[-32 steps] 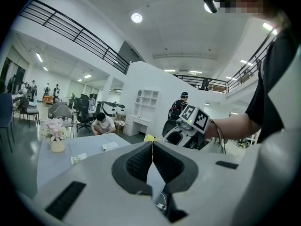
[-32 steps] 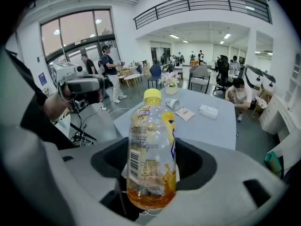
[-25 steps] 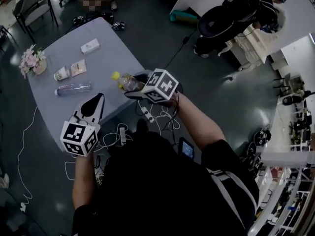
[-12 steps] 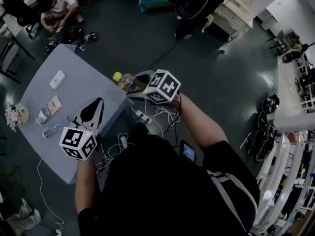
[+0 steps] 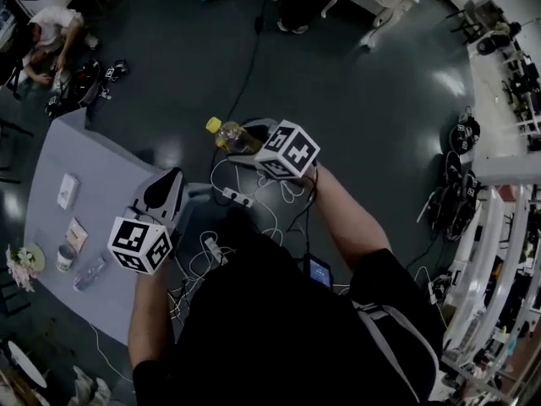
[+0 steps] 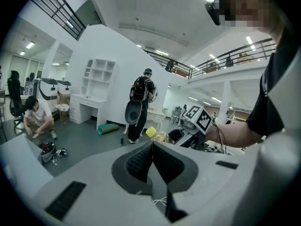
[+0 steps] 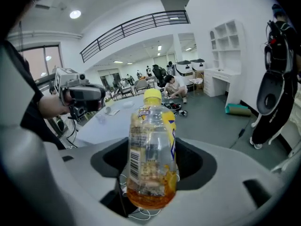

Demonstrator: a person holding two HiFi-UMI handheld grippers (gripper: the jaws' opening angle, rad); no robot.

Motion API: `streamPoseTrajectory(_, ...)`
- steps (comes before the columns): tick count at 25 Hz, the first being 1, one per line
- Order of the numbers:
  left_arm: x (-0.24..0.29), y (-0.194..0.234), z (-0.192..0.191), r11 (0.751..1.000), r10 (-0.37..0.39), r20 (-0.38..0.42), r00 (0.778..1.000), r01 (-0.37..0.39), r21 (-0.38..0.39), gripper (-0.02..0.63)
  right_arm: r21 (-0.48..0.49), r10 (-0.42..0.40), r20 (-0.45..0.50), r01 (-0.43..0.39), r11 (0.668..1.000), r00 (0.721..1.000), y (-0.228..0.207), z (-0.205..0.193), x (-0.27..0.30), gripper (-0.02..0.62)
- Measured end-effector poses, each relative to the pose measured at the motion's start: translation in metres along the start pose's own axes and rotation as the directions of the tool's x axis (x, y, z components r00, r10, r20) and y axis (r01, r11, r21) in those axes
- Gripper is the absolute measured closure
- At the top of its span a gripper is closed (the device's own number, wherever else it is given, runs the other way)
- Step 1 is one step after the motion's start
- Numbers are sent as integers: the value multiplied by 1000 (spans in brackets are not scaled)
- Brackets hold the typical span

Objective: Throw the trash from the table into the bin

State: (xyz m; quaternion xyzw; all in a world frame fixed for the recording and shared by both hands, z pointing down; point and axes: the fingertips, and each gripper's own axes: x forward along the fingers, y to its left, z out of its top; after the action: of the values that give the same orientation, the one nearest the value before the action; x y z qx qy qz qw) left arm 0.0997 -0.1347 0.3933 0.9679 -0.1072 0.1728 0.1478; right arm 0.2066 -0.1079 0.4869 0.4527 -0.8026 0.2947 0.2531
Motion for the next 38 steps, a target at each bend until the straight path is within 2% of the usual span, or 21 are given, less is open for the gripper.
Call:
streamPoseTrajectory(5,79,-3,-8,996,-87,-64,994,88,10,591,115,-27,29,23,993,999,-61,-33,-2,305)
streamPoseTrajectory(12,179,17,-51,987,-160,-117,980,157,-30,591,221,-110,38,99,970,993,-129,-81,30,305)
streamPoseTrajectory(18,244,12,-81,983,-179,-169,969,181,-4,591,349,-154,33,133,928,987,-165,-137,41,305)
streamPoseTrajectory(21,268,22,-103,981,-194,-179,964,194,-19,591,399,-160,12,142,906,987,-178,-167,62,305)
streamPoseTrajectory(27,325,38,-140,978,-205,-219,954,206,-19,591,438,-201,11,176,882,980,-226,-200,86,305)
streamPoseTrajectory(35,388,55,-267,983,-177,-299,938,156,-96,591,494,-227,-22,208,844,974,-245,-296,160,305)
streamPoseTrajectory(38,409,63,-314,984,-165,-332,929,130,-125,591,545,-229,-24,205,813,973,-256,-331,190,305)
